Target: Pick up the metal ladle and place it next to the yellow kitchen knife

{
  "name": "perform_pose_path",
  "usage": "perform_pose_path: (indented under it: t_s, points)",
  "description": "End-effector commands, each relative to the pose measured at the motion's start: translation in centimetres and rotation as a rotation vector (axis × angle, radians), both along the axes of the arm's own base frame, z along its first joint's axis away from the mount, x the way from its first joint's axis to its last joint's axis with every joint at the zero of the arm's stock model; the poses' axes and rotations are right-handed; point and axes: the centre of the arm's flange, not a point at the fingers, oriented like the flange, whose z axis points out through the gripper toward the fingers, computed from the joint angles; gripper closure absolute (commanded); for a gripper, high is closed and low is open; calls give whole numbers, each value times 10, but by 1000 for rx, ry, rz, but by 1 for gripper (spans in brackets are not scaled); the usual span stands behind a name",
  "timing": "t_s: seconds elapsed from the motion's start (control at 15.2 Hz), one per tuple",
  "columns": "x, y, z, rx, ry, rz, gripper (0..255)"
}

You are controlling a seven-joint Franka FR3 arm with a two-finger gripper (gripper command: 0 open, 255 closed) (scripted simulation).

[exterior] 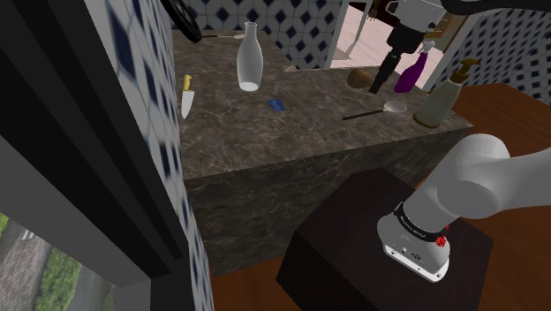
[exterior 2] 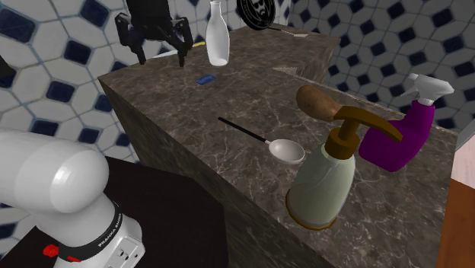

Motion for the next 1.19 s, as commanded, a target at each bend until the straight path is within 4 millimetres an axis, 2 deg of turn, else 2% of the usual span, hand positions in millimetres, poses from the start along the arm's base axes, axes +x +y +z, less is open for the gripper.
perform_pose_path:
  t_s: [0.0, 0.53, 0.79, 1.12]
  points:
    - [-5, -23, -15, 2, 2, 84, 0]
    - [-4, -115, -74, 13, 12, 387, 0]
    - [6, -160, -104, 18, 17, 539, 0]
    - [28, -212, -141, 24, 23, 728, 0]
